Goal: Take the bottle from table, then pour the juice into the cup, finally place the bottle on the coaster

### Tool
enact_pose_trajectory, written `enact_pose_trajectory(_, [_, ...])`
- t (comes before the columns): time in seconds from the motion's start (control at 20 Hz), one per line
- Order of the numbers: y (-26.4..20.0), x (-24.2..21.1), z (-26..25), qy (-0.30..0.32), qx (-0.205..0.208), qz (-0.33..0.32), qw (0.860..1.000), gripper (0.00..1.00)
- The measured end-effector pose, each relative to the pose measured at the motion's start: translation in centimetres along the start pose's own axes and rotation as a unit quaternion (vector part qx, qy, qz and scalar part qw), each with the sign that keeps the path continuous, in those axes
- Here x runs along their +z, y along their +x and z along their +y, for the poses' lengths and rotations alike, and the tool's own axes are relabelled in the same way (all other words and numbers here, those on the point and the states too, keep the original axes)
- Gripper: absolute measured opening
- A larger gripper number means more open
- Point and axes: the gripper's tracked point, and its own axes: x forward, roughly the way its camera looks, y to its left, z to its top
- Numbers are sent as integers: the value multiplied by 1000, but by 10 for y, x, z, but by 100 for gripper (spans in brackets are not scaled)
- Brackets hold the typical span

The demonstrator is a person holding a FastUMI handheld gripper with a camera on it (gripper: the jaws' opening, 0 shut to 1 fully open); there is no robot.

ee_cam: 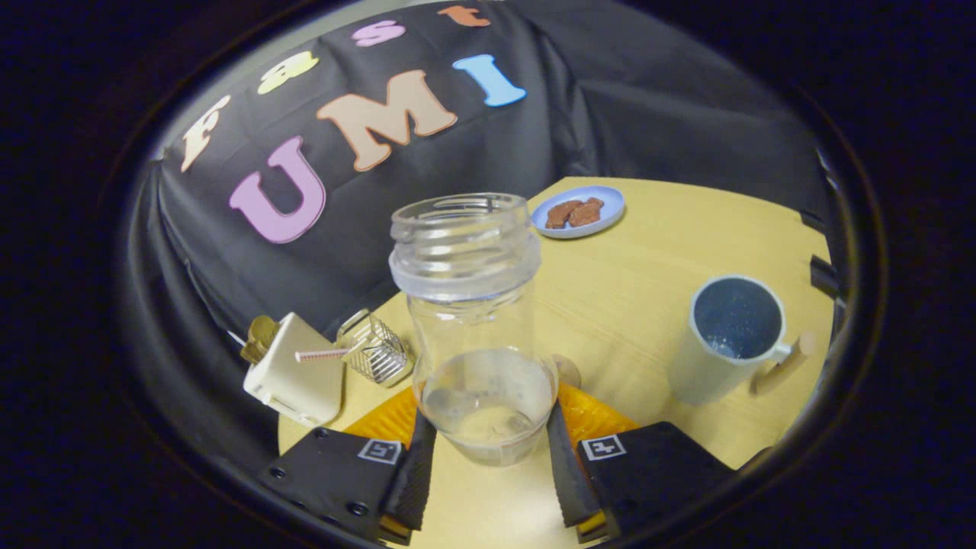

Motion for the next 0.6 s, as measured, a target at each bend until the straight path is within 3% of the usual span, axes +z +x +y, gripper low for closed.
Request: enact_pose_trajectory(0.6, [58, 25, -18, -118, -35, -38, 992, 70])
